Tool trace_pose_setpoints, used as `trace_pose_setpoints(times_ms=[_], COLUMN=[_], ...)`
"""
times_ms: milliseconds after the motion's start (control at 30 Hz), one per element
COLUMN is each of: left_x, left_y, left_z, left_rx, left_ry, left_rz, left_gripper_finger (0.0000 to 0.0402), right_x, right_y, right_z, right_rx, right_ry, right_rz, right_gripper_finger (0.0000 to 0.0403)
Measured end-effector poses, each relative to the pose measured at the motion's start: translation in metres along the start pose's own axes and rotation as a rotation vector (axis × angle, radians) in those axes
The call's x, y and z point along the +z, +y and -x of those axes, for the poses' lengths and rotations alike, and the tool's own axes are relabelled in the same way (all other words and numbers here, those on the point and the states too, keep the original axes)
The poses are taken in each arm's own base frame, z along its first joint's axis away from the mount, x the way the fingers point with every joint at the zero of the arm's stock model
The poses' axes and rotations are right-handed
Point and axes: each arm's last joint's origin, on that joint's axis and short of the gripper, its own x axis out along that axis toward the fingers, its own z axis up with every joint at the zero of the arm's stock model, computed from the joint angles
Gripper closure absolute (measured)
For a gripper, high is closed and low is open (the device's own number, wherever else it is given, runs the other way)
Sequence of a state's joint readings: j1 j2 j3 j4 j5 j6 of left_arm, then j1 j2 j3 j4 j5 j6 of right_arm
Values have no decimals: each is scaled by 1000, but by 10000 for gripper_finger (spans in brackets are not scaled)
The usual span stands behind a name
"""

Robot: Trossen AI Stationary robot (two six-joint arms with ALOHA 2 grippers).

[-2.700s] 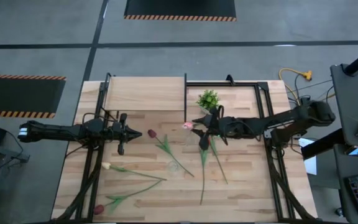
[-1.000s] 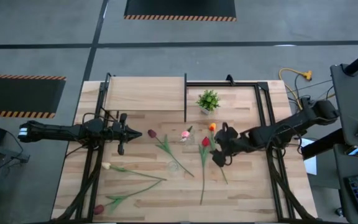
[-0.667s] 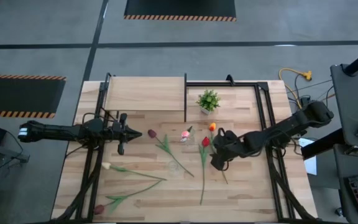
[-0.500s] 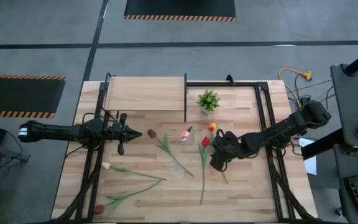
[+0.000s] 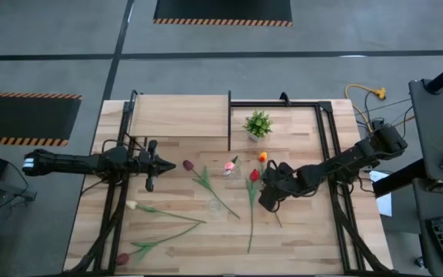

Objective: Pick and place flowers into a vace then onto a shelf
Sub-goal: Put the yellow tulip into the top transparent flower vase

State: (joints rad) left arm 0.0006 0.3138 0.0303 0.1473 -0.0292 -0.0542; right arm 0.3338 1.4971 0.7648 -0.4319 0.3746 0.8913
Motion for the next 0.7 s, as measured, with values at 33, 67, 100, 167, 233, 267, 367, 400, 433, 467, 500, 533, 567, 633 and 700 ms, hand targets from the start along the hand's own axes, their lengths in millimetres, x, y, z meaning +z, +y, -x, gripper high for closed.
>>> trace_pose_setpoints(times_ms=[33,67,100,167,233,267,367,400,433,467,500,533,567,633,700], left_x=[0,0,0,0,0,0,0,0,0,0,0,0,0,0,0], left_y=[0,0,0,0,0,0,0,0,0,0,0,0,0,0,0], left_z=[0,0,0,0,0,0,0,0,0,0,0,0,0,0,0], left_rx=[0,0,0,0,0,0,0,0,0,0,0,0,0,0,0], left_ry=[0,0,0,0,0,1,1,0,1,1,0,0,0,0,1], left_rz=[0,0,0,0,0,0,0,0,0,0,0,0,0,0,0], left_gripper_finger=[402,402,402,402,402,402,402,402,402,402,402,402,402,402,402], right_x=[0,0,0,-1,-2,-3,-7,-9,-10,-12,-13,-15,-15,-16,-17], right_y=[0,0,-1,-1,-1,-1,-1,-1,-1,-1,-1,-1,-1,-1,-1], right_z=[0,-1,-1,-4,-8,-11,-19,-22,-26,-29,-32,-35,-37,-41,-44], right_rx=[-6,-16,-29,-59,-75,-85,-112,-122,-133,-144,-155,-164,-170,-183,-194], right_ry=[-8,-16,-26,-37,-33,-26,-5,4,13,21,29,36,39,43,50], right_rz=[0,1,2,10,16,21,36,41,45,50,53,55,57,60,61], right_gripper_finger=[152,152,153,154,154,154,154,154,154,155,156,158,159,163,166])
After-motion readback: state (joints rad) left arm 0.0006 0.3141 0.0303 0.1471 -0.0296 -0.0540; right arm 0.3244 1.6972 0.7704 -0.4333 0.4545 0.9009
